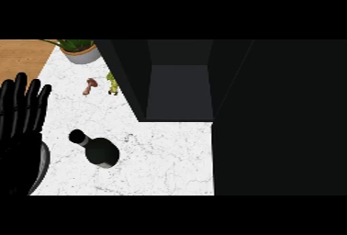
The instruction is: Pick up the wine, place it into the cabinet and close the cabinet
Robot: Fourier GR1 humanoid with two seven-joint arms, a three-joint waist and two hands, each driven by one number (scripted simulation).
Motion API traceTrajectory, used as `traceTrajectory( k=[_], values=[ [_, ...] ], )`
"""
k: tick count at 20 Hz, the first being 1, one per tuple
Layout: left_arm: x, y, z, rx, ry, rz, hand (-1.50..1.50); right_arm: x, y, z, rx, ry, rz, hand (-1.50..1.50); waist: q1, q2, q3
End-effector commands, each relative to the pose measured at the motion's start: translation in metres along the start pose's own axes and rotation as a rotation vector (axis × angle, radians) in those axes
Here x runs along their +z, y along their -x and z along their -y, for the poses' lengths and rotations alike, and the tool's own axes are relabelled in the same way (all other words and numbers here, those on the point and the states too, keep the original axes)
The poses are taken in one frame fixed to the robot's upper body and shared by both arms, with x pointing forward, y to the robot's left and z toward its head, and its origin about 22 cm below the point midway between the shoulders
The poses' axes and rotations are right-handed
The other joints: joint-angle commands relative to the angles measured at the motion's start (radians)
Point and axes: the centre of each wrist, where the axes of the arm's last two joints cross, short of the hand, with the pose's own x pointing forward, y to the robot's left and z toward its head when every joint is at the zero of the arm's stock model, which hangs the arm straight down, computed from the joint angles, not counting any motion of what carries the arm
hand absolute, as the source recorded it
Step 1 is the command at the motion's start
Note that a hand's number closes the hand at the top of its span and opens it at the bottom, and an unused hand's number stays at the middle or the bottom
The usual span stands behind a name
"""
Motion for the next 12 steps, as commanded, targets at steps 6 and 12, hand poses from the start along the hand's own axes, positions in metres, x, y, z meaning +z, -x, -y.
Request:
traceTrajectory(
  k=[6,12],
  values=[
    [-0.044,-0.006,-0.023,0.001,0.288,0.073,-1.50,0.033,-0.018,-0.005,-0.009,0.028,0.018,-1.50,-0.019,0.028,0.012],
    [-0.030,0.008,0.008,0.380,0.286,-0.206,-1.50,0.038,-0.027,-0.011,-0.190,-0.201,-0.181,-1.50,-0.005,0.027,0.012]
  ],
)
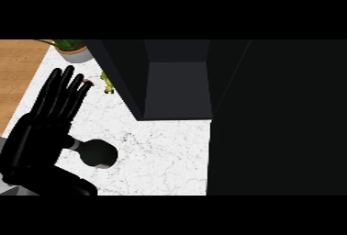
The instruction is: Pick up the wine, place it into the cabinet and close the cabinet
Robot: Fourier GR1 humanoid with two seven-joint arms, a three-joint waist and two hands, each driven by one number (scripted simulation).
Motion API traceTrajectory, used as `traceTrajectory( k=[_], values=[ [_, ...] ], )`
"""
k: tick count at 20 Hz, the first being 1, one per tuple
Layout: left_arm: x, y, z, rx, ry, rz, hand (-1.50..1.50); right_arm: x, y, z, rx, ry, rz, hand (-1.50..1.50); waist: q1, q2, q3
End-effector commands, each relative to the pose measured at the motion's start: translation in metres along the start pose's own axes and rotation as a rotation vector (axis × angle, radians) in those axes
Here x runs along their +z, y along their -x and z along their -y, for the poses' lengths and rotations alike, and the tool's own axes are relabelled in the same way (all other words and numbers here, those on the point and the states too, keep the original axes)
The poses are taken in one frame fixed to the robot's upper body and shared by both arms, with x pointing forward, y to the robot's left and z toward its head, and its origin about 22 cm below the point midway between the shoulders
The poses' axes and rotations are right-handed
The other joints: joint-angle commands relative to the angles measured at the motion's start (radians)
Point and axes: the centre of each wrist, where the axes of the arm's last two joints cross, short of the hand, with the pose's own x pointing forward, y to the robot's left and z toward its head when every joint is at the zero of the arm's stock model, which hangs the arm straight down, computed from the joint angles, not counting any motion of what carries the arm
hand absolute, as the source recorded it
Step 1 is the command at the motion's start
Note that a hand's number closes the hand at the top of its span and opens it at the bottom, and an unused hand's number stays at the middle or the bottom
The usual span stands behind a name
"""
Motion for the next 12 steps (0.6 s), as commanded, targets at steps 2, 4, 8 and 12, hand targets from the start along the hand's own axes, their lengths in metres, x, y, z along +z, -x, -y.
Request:
traceTrajectory(
  k=[2,4,8,12],
  values=[
    [-0.021,-0.010,0.009,0.089,0.047,-0.062,-1.50,-0.003,-0.031,0.003,-0.038,-0.068,-0.039,-1.50,0.012,0.001,0.001],
    [-0.013,-0.001,0.005,0.113,0.029,-0.064,-1.50,0.006,-0.026,0.007,-0.054,-0.052,-0.046,-1.50,0.013,0.000,0.001],
    [0.001,-0.010,0.023,0.116,0.023,-0.091,-1.50,0.006,-0.033,0.002,-0.051,-0.042,-0.040,-1.50,0.016,0.000,0.001],
    [-0.020,-0.007,0.019,0.105,0.004,-0.061,-1.50,0.022,-0.048,0.010,-0.040,-0.070,-0.044,-1.50,0.011,0.000,0.001]
  ],
)
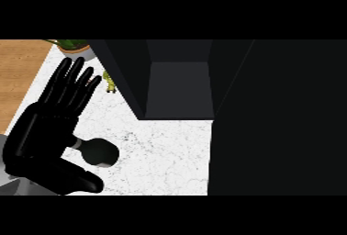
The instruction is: Pick up the wine, place it into the cabinet and close the cabinet
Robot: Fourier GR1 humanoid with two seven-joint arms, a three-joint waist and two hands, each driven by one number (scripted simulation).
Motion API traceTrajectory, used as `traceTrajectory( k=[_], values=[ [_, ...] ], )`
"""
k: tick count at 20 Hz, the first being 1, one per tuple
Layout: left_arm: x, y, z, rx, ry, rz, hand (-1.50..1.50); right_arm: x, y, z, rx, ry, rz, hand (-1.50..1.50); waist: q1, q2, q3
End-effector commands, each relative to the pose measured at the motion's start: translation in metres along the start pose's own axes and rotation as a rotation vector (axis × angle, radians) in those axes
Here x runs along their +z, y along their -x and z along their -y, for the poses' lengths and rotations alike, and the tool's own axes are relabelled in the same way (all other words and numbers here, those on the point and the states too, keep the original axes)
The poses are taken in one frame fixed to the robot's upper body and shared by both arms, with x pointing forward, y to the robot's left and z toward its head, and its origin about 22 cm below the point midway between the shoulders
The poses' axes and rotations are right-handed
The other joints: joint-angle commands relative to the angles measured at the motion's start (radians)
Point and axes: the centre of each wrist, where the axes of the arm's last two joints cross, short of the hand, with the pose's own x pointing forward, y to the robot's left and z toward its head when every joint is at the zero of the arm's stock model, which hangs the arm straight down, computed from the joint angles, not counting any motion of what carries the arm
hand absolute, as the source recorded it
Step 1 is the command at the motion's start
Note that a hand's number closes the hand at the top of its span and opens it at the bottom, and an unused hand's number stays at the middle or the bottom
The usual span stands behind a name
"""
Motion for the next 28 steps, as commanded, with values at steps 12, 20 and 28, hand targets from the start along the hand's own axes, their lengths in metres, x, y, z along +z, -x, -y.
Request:
traceTrajectory(
  k=[12,20,28],
  values=[
    [0.021,-0.009,0.011,-0.017,-0.009,-0.017,-1.50,-0.016,-0.009,0.013,-0.004,-0.003,-0.015,-1.50,0.005,0.000,0.000],
    [0.040,-0.004,0.001,-0.059,-0.061,-0.044,-1.50,0.003,-0.026,-0.015,-0.010,-0.012,-0.005,-1.50,0.003,0.000,0.000],
    [0.056,0.020,-0.034,-0.103,-0.122,-0.050,-1.50,-0.007,-0.020,-0.012,0.011,-0.012,-0.018,-1.50,0.003,0.000,0.000]
  ],
)
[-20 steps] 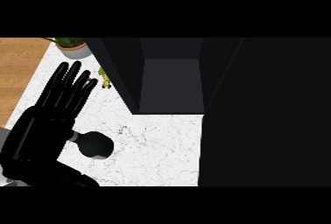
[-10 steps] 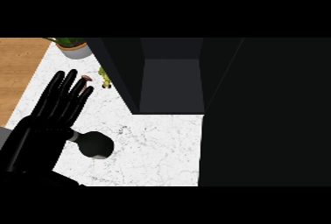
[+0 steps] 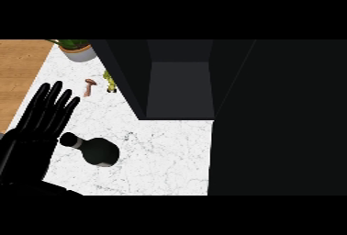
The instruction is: Pick up the wine, place it into the cabinet and close the cabinet
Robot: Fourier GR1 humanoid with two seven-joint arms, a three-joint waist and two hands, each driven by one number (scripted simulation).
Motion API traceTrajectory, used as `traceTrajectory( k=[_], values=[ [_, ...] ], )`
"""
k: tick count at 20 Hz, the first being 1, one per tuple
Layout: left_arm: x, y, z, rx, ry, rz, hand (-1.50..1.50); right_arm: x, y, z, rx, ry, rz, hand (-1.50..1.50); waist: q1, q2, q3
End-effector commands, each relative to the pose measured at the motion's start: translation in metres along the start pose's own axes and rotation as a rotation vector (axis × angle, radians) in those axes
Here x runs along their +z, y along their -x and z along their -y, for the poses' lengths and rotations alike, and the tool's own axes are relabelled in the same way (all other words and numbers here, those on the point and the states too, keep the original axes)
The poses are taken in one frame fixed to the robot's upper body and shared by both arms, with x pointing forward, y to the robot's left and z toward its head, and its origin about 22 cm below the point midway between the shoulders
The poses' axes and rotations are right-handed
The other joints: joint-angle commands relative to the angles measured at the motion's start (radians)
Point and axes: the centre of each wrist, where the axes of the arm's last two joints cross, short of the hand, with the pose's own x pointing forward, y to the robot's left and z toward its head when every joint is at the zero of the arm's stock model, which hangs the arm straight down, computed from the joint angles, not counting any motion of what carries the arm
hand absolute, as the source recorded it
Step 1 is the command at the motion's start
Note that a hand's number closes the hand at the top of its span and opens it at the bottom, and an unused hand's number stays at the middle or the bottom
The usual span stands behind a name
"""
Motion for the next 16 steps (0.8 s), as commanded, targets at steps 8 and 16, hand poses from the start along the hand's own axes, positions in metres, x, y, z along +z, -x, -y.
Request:
traceTrajectory(
  k=[8,16],
  values=[
    [0.015,0.033,-0.048,-0.051,-0.045,-0.055,-1.50,0.003,-0.007,0.000,0.008,-0.006,0.003,-1.50,-0.001,0.000,0.000],
    [0.029,0.067,-0.056,-0.059,-0.064,-0.097,-1.50,0.002,-0.008,-0.001,-0.005,0.000,0.010,-1.50,-0.001,0.000,0.000]
  ],
)
